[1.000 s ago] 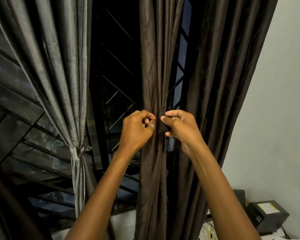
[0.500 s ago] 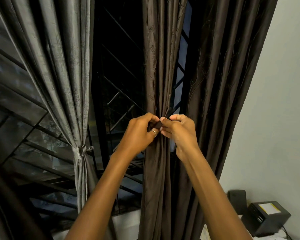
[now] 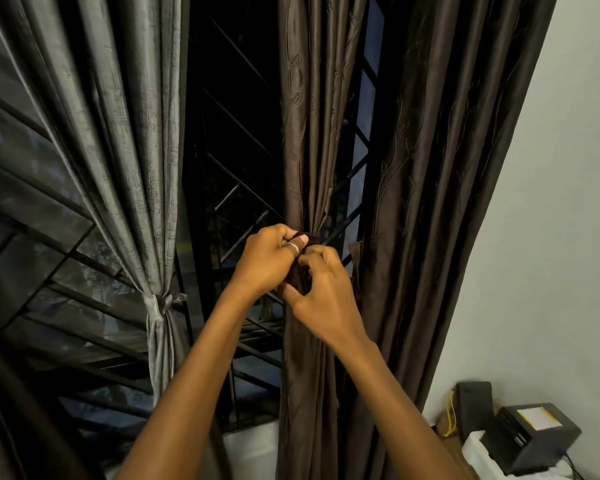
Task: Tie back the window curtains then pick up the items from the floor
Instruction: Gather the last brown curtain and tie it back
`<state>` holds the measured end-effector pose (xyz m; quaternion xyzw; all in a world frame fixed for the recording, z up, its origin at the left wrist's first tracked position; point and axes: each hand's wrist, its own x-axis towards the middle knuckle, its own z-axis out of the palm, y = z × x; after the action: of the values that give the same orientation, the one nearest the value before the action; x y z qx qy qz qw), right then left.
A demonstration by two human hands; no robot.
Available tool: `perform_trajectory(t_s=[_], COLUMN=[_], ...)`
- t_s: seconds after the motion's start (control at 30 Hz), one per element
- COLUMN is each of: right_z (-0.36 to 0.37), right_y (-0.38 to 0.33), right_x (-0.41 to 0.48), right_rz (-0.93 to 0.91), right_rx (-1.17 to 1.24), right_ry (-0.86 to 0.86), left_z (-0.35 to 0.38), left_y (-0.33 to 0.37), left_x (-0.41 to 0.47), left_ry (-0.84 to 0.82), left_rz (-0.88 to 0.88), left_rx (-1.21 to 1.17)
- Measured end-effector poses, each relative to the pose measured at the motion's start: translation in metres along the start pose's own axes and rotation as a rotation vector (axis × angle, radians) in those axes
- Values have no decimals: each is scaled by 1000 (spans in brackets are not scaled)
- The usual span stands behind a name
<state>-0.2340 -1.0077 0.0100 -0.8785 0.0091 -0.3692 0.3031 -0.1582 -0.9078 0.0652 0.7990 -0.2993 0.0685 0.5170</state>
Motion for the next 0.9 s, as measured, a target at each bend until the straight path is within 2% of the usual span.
perform_trajectory(t_s=[0.17,0.33,0.47,0.57,0.7,0.9], right_z=[9,0,-18,-30,-37,-40], right_y=[7,18,18,14,15,20], right_x=[-1,3,13,23,39,50], right_rz=[-103,-157,-193,-268,-349,-227], right_rx=[-154,-164,-77,-36,14,-10], right_ry=[91,81,130,162,69,34], left_z=[-3,-10,-17,-18,-17,-16], left_y=[-1,-5,-8,-11,-15,-18], left_x=[2,-5,-7,-8,-8,-11], left_ry=[-47,-38,-120,-151,-166,-95], left_rz=[9,164,149,144,144,249], left_rx=[2,302,75,-11,-53,-20])
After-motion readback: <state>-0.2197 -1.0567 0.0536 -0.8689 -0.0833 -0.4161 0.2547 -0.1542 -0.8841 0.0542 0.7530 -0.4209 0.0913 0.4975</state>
